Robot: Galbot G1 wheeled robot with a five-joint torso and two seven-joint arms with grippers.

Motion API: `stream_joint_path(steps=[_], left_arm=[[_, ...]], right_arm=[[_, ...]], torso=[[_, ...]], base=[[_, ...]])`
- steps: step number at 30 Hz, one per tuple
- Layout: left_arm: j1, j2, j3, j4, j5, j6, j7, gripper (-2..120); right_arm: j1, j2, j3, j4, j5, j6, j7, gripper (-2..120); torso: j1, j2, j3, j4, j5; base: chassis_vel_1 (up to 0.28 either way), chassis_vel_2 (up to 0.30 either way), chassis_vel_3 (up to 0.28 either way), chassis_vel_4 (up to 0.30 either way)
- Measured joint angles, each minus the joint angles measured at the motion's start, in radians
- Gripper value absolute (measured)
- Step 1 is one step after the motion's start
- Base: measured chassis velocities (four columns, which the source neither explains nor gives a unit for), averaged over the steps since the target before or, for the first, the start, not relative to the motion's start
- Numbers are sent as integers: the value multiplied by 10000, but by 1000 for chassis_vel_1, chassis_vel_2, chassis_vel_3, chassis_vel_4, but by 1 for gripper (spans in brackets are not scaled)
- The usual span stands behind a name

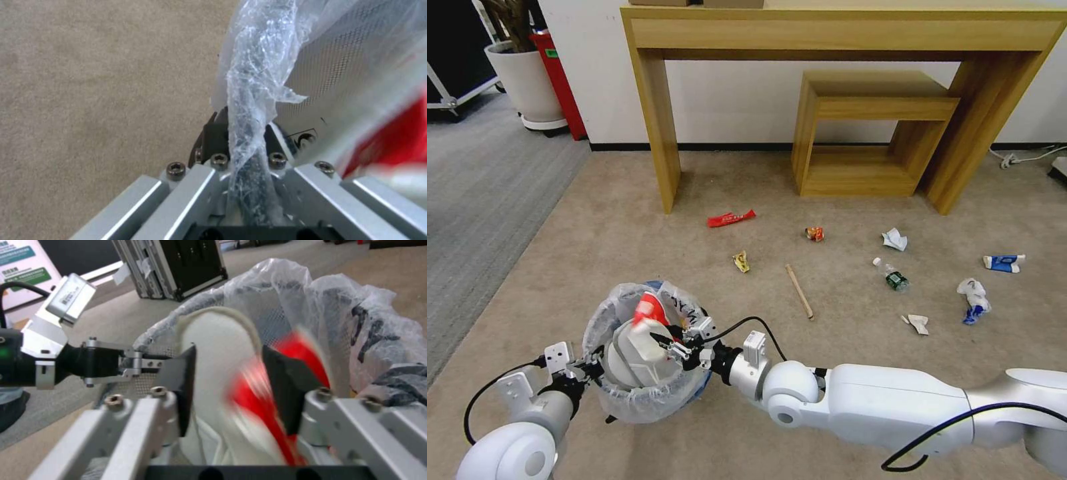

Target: Pick up the trash bin and place the garbage on the floor into it.

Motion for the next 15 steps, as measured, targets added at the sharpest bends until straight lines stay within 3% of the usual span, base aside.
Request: stream_joint_path(steps=[9, 11, 15], left_arm=[[23, 74, -65, 96, 0, 0, 0, 1], [24, 117, -94, 127, -2, 0, -1, 1], [-5, 155, -131, 201, -1, -1, -11, 1]], right_arm=[[-292, -66, 682, 381, 9, 73, -1, 76], [-537, -169, 1330, 645, 91, 87, 0, 88], [-998, -398, 2494, 1044, 168, 102, -8, 99]], torso=[[0, 0, 0, 1, 0], [0, 0, 0, 1, 0], [1, 0, 0, 0, 1]], base=[[0, 0, 0, 0], [0, 0, 0, 0], [0, 0, 0, 0]])
